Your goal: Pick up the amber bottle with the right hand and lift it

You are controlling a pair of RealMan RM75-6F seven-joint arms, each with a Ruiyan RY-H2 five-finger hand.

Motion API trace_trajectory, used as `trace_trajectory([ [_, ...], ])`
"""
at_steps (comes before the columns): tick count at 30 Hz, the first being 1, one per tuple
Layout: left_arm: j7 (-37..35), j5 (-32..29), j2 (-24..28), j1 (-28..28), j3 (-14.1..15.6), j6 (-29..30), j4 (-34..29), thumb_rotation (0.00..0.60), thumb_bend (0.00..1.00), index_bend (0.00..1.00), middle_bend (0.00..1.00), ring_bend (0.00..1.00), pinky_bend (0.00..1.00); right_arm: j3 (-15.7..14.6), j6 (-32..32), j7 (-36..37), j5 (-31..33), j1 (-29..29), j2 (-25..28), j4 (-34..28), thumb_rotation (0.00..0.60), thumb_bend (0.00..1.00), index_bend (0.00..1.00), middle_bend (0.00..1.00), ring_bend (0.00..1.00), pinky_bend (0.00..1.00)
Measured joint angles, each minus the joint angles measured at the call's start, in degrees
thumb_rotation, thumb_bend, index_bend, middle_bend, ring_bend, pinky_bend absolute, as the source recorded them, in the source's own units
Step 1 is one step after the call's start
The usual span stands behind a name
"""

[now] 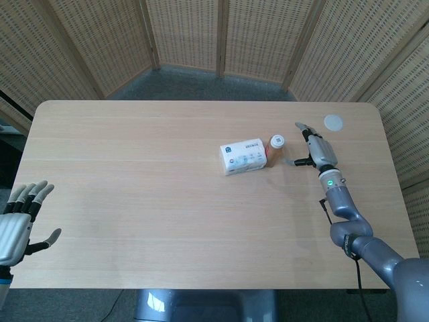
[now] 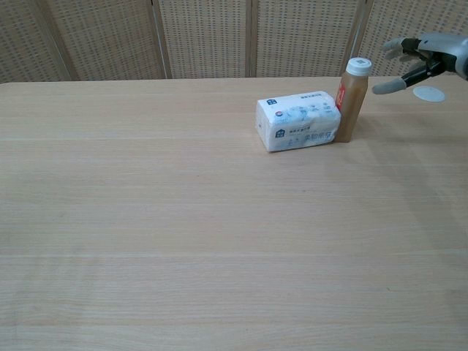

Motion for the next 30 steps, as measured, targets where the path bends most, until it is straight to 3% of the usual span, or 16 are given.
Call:
trace_trajectory([
  [15,0.2,-0.5,0.5,0.5,0.1,0.5,-0.3,0.6,0.32,0.1,0.0,0.0,0.0,-1.1,-8.0,7.2,-2.5,5.4,-7.7,12.8,0.457,0.09,0.0,0.0,0.0,0.0],
  [30,0.2,-1.0,0.6,1.1,0.2,1.1,-0.3,0.6,0.32,0.09,0.0,0.0,0.0,-2.4,-10.1,13.2,-5.7,8.8,-11.5,17.8,0.501,0.05,0.0,0.0,0.0,0.0],
])
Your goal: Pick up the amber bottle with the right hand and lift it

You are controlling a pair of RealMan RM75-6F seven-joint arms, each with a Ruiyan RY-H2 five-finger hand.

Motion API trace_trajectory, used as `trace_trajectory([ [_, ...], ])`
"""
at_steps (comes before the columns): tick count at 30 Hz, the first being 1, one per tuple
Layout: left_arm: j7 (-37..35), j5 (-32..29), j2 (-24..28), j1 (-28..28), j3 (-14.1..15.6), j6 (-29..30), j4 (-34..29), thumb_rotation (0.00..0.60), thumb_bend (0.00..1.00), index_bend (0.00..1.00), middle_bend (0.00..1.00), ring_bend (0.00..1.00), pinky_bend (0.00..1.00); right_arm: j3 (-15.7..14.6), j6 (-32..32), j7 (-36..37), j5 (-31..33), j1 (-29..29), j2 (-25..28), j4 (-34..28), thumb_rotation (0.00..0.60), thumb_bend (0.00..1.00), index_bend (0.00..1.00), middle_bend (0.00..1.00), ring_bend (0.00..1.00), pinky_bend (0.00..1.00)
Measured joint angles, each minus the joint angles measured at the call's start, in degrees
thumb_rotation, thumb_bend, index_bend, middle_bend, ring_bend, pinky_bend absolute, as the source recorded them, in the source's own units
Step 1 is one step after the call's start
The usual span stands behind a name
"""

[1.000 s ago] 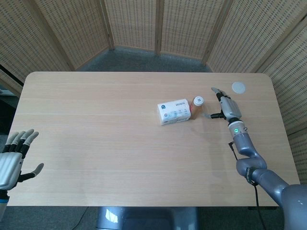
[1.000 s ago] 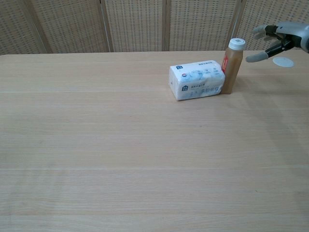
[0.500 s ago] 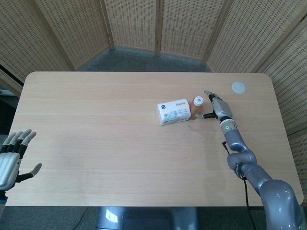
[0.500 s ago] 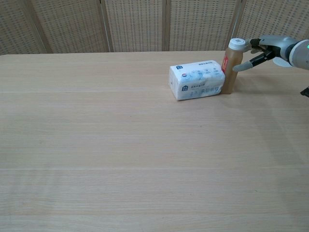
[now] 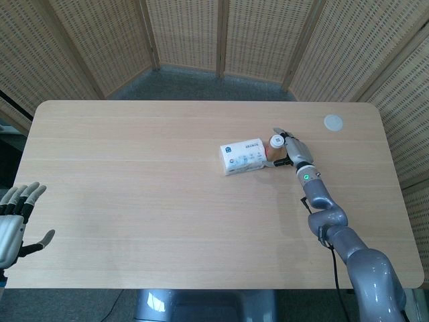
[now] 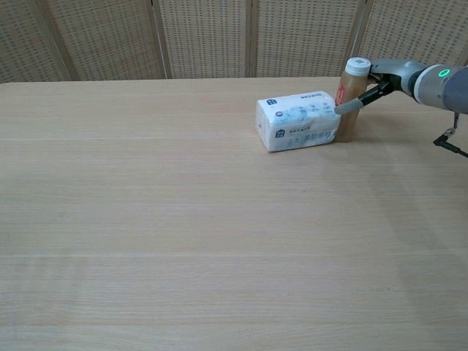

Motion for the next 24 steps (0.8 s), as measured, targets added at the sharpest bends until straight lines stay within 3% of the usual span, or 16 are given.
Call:
trace_trajectory([
  [3,-0.2,0.0,-0.1,0.1,0.0,0.2,0.1,0.6,0.32,0.09,0.0,0.0,0.0,0.0,0.1,0.9,-0.2,0.4,-0.5,0.7,0.585,0.02,0.0,0.03,0.0,0.0],
  [9,-0.7,-0.3,0.0,0.5,0.0,0.5,0.5,0.6,0.32,0.09,0.0,0.0,0.0,0.4,0.0,1.7,0.0,1.2,-1.6,2.7,0.6,0.0,0.0,0.23,0.03,0.17],
  [18,-0.9,-0.8,0.1,0.9,0.1,0.7,0.7,0.6,0.32,0.09,0.0,0.0,0.0,1.8,1.3,3.5,1.0,2.0,-3.5,6.1,0.6,0.0,0.17,0.49,0.28,0.48],
  [24,-0.4,-1.0,0.0,0.8,-0.1,0.5,0.4,0.6,0.32,0.09,0.0,0.0,0.0,2.2,2.0,3.8,1.5,1.9,-4.2,7.9,0.6,0.02,0.3,0.64,0.49,0.63],
])
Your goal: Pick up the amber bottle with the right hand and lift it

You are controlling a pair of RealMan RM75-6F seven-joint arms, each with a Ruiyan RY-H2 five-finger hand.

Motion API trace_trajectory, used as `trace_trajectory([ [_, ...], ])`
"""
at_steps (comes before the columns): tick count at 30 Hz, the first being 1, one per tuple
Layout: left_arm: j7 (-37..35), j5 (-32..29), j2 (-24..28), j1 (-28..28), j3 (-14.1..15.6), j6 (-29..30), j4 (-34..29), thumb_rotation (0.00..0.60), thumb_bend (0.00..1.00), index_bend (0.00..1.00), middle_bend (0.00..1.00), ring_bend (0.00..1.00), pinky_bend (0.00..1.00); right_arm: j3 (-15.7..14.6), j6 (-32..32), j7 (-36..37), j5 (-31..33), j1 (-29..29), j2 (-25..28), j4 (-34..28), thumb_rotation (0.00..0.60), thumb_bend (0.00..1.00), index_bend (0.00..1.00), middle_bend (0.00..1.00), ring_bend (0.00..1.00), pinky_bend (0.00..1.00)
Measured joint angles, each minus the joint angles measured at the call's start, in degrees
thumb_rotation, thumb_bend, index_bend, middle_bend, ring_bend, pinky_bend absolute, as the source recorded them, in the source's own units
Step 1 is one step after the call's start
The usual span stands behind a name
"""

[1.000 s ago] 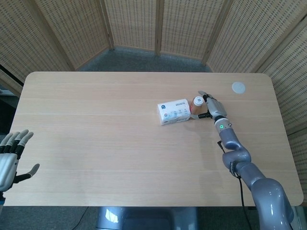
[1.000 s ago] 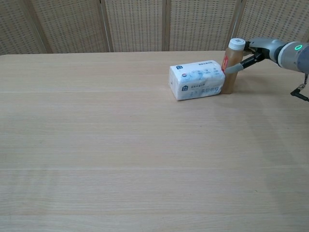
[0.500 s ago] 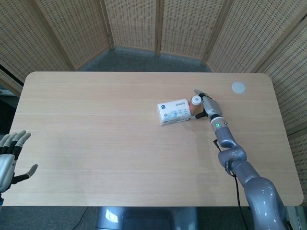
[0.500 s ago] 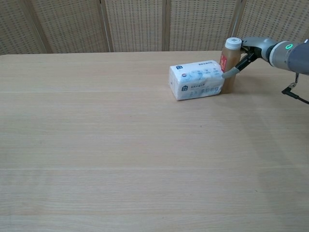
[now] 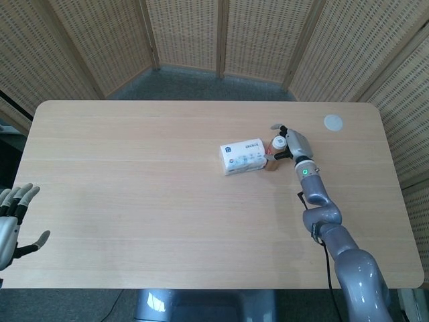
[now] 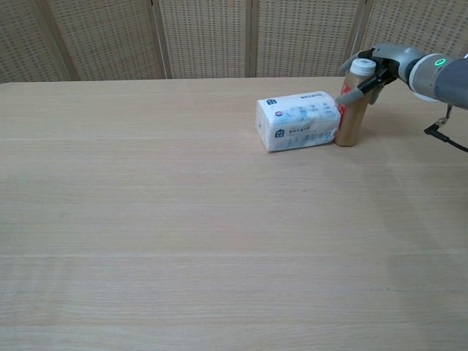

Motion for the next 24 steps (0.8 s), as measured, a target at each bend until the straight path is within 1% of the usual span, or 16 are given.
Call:
trace_trajectory([
  [2,0.2,0.0,0.0,-0.1,0.0,-0.1,-0.1,0.6,0.32,0.09,0.0,0.0,0.0,0.0,0.1,0.1,0.1,-0.3,-0.1,0.2,0.6,0.03,0.37,0.7,0.59,0.68],
  [3,0.3,0.0,0.0,-0.1,0.0,-0.1,-0.2,0.6,0.32,0.09,0.0,0.0,0.0,0.0,0.2,0.1,0.1,-0.5,-0.1,0.4,0.6,0.03,0.39,0.73,0.62,0.7],
  [5,0.6,0.0,0.0,-0.1,-0.1,-0.2,-0.3,0.6,0.32,0.09,0.0,0.0,0.0,-0.1,0.2,0.1,0.2,-0.9,0.0,0.5,0.6,0.04,0.48,0.82,0.69,0.75],
  [8,0.7,0.0,-0.1,-0.2,-0.1,-0.3,-0.4,0.6,0.32,0.09,0.0,0.0,0.0,-0.1,0.6,0.1,0.2,-1.7,0.2,0.5,0.6,0.06,0.56,0.93,0.78,0.81],
  [10,0.7,0.0,-0.1,-0.3,-0.1,-0.5,-0.4,0.6,0.32,0.09,0.0,0.0,0.0,-0.2,1.3,0.3,0.3,-2.4,0.6,0.2,0.6,0.06,0.59,0.98,0.83,0.84],
  [14,0.6,0.0,-0.3,-0.4,-0.1,-0.7,-0.3,0.6,0.32,0.09,0.0,0.0,0.0,-0.4,3.7,0.3,0.0,-3.7,1.6,-0.8,0.6,0.08,0.63,1.0,0.88,0.88],
  [17,0.4,0.0,-0.5,-0.6,-0.2,-0.9,-0.1,0.6,0.32,0.09,0.0,0.0,0.0,-0.6,6.5,0.2,-0.3,-4.8,2.9,-2.5,0.6,0.08,0.63,1.0,0.89,0.88],
  [20,0.3,0.2,-0.7,-0.8,-0.2,-1.2,0.1,0.6,0.32,0.09,0.0,0.0,0.0,-0.5,9.9,-0.1,-0.6,-5.9,4.9,-5.0,0.6,0.09,0.64,1.0,0.9,0.89],
  [24,0.3,0.3,-1.1,-1.0,-0.2,-1.5,0.3,0.6,0.32,0.09,0.0,0.0,0.0,0.1,14.9,-1.4,-0.6,-7.5,8.2,-10.2,0.6,0.09,0.64,1.0,0.91,0.89],
])
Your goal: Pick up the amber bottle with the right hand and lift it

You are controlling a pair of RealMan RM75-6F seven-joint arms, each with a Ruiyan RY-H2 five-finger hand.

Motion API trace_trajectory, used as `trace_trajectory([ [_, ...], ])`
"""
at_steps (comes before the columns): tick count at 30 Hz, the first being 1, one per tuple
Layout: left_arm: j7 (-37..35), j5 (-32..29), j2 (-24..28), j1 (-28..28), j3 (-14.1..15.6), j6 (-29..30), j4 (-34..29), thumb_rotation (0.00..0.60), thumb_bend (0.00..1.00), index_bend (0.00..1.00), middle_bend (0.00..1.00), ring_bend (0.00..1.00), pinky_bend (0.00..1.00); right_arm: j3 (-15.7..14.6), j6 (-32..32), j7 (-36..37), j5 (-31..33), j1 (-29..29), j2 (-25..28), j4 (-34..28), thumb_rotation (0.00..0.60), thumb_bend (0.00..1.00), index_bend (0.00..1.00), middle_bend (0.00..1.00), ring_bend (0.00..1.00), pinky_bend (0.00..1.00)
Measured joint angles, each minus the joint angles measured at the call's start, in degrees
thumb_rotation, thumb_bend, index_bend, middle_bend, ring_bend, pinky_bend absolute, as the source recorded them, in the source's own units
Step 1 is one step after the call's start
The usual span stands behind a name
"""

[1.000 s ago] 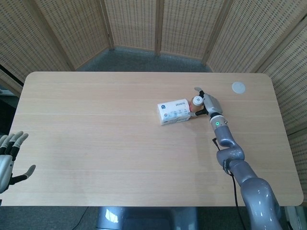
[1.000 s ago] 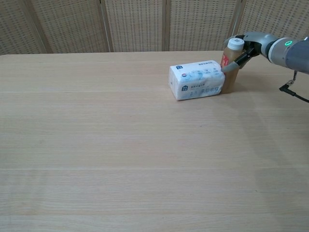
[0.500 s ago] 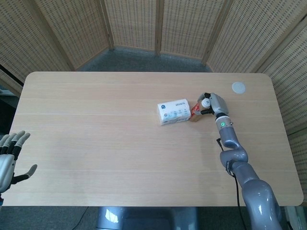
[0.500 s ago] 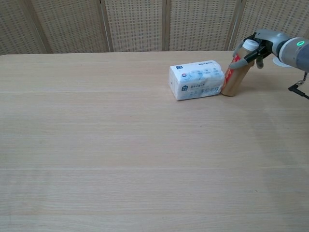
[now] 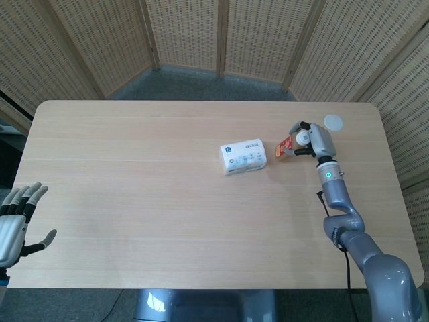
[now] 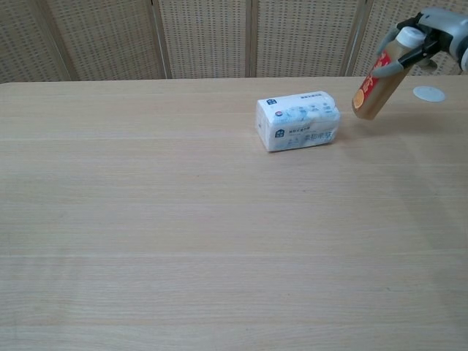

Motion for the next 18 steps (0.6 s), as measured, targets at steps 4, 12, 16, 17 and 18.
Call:
trace_trajectory([
  [4,-0.1,0.4,-0.3,-0.1,0.1,-0.1,0.2,0.6,0.32,0.09,0.0,0.0,0.0,0.9,4.0,-2.3,0.3,-1.6,3.7,-6.8,0.6,0.08,0.64,1.0,0.91,0.89],
  [12,-0.7,1.8,-0.6,0.5,0.7,1.0,0.3,0.6,0.32,0.09,0.0,0.0,0.0,3.2,10.5,-10.3,1.8,-4.9,12.7,-25.9,0.6,0.07,0.64,1.0,0.91,0.89],
  [16,-1.4,2.3,-0.6,1.1,1.0,1.8,0.7,0.6,0.32,0.09,0.0,0.0,0.0,4.6,13.1,-14.6,2.8,-6.4,17.4,-35.4,0.6,0.07,0.64,1.0,0.91,0.89],
  [17,-1.6,2.4,-0.6,1.2,1.1,1.9,0.8,0.6,0.32,0.09,0.0,0.0,0.0,5.0,13.6,-15.6,3.0,-6.7,18.4,-37.4,0.6,0.07,0.64,1.0,0.91,0.89],
  [18,-1.8,2.5,-0.6,1.3,1.1,2.0,0.9,0.6,0.32,0.09,0.0,0.0,0.0,5.4,14.4,-16.9,3.3,-7.2,19.8,-39.9,0.6,0.07,0.64,1.0,0.91,0.89],
])
